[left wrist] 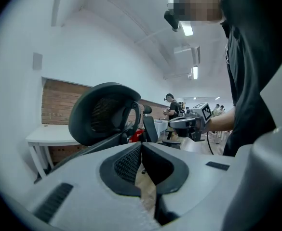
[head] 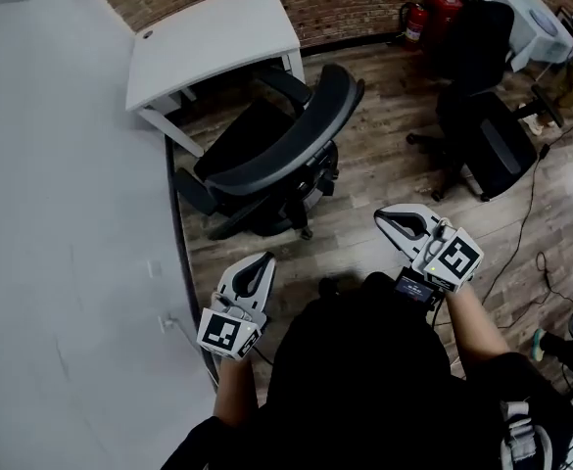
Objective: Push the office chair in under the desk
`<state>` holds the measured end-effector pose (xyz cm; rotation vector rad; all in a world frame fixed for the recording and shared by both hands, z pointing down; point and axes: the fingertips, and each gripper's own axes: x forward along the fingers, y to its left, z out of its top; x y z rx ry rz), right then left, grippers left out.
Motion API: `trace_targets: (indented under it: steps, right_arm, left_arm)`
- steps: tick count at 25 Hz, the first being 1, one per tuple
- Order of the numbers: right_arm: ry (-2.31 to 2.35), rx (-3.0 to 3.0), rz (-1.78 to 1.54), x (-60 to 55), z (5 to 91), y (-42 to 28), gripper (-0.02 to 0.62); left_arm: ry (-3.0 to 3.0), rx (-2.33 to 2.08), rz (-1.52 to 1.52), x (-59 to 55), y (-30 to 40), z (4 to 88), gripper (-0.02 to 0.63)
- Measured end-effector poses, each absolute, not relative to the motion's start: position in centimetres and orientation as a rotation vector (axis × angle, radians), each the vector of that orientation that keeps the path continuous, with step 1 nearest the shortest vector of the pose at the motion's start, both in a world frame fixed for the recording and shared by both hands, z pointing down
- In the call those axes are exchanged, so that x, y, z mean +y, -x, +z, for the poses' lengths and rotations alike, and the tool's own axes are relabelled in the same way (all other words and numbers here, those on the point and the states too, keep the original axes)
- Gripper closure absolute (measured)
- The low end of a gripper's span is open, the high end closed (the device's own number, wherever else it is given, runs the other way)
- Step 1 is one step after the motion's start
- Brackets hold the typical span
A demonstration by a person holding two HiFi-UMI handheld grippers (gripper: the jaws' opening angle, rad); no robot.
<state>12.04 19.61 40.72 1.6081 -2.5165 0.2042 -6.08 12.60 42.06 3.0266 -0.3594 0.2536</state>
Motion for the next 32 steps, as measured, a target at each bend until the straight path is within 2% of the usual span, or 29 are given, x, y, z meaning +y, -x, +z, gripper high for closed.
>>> trace_targets:
  steps: [5,11,14,21,23,25,29,32]
  right_arm:
    - [-1.455,-2.591,0.185,14.7,41.3,-15.4,0.589]
    - [-1.366,-2.667,-0.047,9.7,38.1,-21.1,0.589]
    - [-1.227,-2.693,-0.117,6.7,36.7,-23.5,0.589]
    - [-0.817,-2.542,-0.228,1.9,39.9,-26.0,0.585]
    - [-0.703,-2.550,-0.262,1.2,40.1,-25.9,0.499]
    - [-0.609,-2.559,-0.296,0.7,40.1,-26.0,0.476]
    - [-0.430,-2.528,-0.390,-0.5,40.6,-26.9,0.446]
    - [-0.313,-2.498,-0.360,-0.9,41.6,-28.2,0.416]
  left_arm:
    - [-2.995,-0.639,0.315,9.7,7.5,41.9,0.591]
    - [-2.829,-1.002,0.256,7.1,8.9,41.4,0.591]
    - [-2.759,-1.121,0.339,6.7,8.8,41.1,0.589]
    - [-2.794,-1.267,0.608,4.8,8.8,41.6,0.589]
    - [-2.795,-1.268,0.645,4.3,8.4,41.3,0.588]
    - [-2.803,-1.266,0.651,3.6,8.1,40.8,0.583]
    - [-2.814,-1.168,0.814,3.0,7.4,41.7,0.472]
    - [-2.811,-1.069,0.974,2.9,7.2,42.6,0.436]
